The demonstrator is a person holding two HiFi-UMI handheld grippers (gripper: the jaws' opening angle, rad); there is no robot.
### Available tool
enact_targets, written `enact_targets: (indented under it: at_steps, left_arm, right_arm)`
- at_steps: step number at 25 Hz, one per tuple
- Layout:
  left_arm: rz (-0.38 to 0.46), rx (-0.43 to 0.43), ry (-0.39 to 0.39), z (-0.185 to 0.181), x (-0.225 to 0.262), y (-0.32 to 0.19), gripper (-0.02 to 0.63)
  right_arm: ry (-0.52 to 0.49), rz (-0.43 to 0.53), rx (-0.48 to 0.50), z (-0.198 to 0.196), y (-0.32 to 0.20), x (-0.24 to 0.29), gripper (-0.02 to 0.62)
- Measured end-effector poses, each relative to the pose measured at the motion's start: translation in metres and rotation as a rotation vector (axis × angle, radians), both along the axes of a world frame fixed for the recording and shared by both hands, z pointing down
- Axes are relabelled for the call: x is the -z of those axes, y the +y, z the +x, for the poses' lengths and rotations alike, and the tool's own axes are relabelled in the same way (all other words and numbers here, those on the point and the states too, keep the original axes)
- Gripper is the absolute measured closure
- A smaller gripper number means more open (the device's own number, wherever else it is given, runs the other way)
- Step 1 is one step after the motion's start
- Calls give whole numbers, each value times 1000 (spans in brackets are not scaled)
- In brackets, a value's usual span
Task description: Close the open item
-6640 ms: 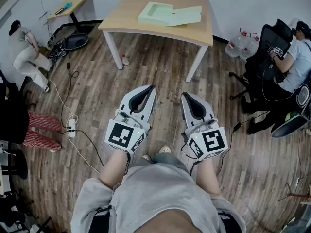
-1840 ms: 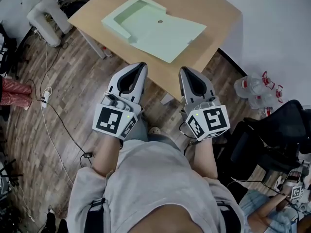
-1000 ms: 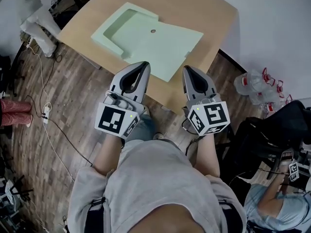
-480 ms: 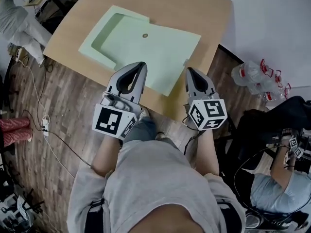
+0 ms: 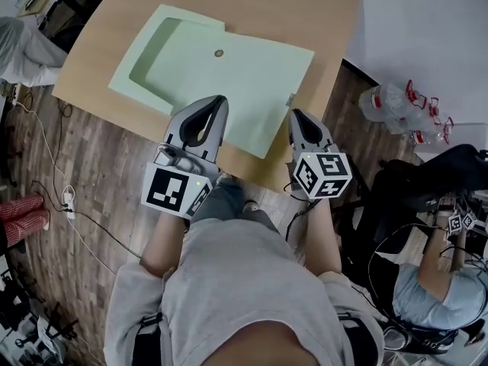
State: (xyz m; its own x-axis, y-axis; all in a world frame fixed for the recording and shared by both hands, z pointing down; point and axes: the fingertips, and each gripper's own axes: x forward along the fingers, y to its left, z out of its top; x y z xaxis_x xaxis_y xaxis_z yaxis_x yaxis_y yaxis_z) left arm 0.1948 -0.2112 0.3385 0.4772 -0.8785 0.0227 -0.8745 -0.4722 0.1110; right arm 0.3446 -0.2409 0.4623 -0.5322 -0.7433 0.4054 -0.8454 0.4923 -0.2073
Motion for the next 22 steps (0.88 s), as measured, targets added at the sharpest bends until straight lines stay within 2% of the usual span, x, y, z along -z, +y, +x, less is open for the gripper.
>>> enact_targets:
  at_steps: [4,8,15,22]
  left_arm:
    - [-13,-3,3,-4,-7,-7,593]
    - [-23,-4,4,-7,-12,-13,592]
    - [-28,-13,10,-8,-16,-22,593]
    - [-24,-37,7,-7,-16,-30,592]
  right_arm:
    - [-51,-52,-24,0,-6,-12,576]
    - [-90,-94,-13,0,-7,-19,514]
    - [-41,-100,12,13,-5,-30,514]
    - [-121,-114,0,5,-13,-26,514]
